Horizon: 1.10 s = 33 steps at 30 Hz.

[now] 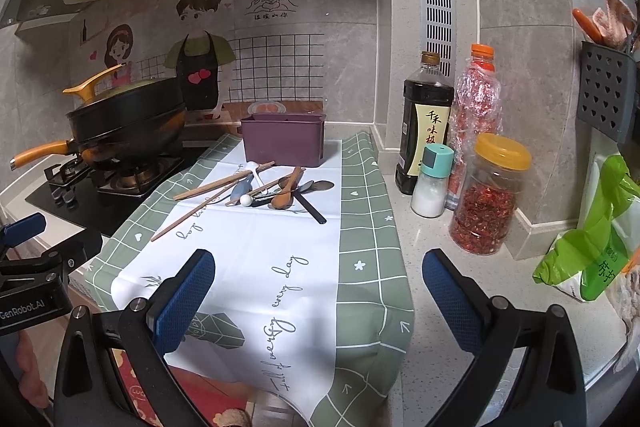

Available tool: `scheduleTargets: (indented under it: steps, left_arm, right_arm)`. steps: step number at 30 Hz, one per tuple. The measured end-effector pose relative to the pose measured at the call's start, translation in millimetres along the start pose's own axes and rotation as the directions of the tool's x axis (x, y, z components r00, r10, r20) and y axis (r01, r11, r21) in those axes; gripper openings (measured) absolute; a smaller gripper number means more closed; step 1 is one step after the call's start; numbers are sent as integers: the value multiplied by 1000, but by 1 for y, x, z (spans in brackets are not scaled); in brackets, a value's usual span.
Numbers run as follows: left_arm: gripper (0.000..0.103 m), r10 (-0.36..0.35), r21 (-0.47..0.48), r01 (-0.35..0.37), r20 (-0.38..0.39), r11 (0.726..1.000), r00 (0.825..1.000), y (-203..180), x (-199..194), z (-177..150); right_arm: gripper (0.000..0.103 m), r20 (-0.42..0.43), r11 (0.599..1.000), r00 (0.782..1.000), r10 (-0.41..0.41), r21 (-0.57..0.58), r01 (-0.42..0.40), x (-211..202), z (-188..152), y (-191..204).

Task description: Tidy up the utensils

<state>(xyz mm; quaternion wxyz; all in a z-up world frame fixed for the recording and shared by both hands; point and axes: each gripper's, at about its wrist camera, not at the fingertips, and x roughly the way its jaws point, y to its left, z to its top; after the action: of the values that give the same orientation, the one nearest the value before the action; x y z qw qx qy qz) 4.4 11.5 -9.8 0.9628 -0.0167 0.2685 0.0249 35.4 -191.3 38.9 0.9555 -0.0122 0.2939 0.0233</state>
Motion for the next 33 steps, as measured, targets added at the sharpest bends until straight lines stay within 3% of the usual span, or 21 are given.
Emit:
scheduleTargets:
  steps: [25, 33]
  left_arm:
    - [103, 4, 2, -4, -4, 1000, 1000, 2, 4, -1]
    - [103, -12, 13, 12, -8, 1000, 1000, 9, 29, 19]
  right_arm:
    - [103, -10, 1000, 1000, 6, -4, -6, 10, 2, 6]
    - [103, 3, 999, 1000, -14, -36, 14, 28, 18, 7]
